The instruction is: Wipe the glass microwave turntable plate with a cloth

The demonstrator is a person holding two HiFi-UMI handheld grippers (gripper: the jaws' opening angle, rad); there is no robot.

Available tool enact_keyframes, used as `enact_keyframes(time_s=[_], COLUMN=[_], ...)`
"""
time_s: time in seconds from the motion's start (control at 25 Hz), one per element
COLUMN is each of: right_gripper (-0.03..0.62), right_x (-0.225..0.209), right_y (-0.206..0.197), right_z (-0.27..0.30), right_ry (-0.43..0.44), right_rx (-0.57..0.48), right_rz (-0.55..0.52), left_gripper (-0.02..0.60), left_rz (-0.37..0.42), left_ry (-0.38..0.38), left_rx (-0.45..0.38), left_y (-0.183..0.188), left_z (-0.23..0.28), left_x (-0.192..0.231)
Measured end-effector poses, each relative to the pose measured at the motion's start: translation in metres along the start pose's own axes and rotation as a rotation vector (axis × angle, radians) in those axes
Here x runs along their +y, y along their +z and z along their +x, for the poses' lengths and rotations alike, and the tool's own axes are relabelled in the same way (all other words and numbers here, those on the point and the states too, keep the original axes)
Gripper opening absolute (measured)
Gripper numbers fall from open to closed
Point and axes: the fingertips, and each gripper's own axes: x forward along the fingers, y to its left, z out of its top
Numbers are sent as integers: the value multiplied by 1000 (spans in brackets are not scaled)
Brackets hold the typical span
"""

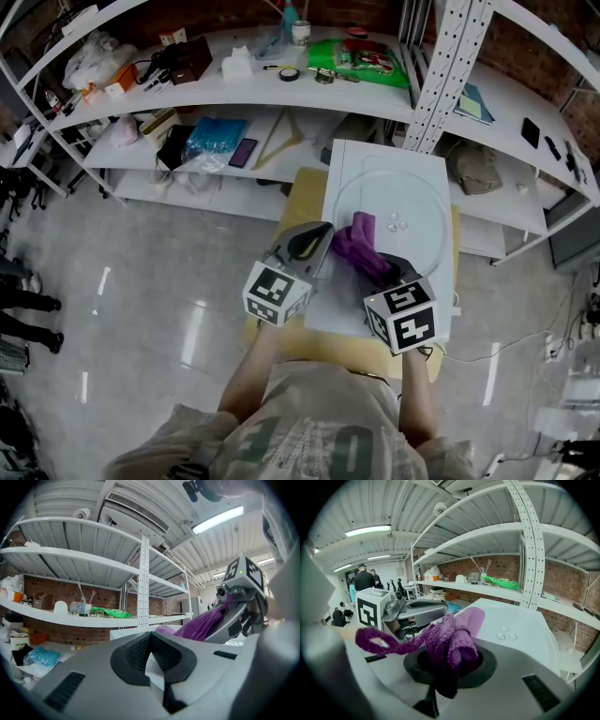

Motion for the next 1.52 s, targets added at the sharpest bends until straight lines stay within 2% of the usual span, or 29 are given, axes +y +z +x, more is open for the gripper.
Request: enact_keyframes(time_s=[0.24, 0.48, 0.72, 0.92, 1.08, 1.2, 1.4, 1.52], right_gripper=[51, 51, 51, 51, 51, 51, 51, 51], right_x=[14, 12, 10, -1, -21, -29, -25, -28], right_y=[3, 6, 3, 6, 19, 30, 45, 51], right_z=[3, -5, -13, -26, -37, -39, -17, 4], right_ry=[60, 70, 78, 78, 41, 36, 124, 161], right_rx=[-30, -64, -76, -130, -202, -233, -226, -210], right_rz=[20, 55, 75, 129, 168, 138, -5, -1], left_gripper=[-3, -3, -3, -3, -3, -3, -3, -3], left_rz=[-3, -3, -7, -27, -45, -46, -43, -45], left_ry=[30, -39, -117, -136, -128, -124, -131, -133], left_rx=[10, 5, 70, 101, 75, 67, 72, 67], left_y=[-5, -3, -17, -28, -29, -29, -29, -29], left_z=[-12, -8, 6, 9, 10, 11, 12, 12], left_x=[13, 13, 5, 3, 3, 2, 1, 1])
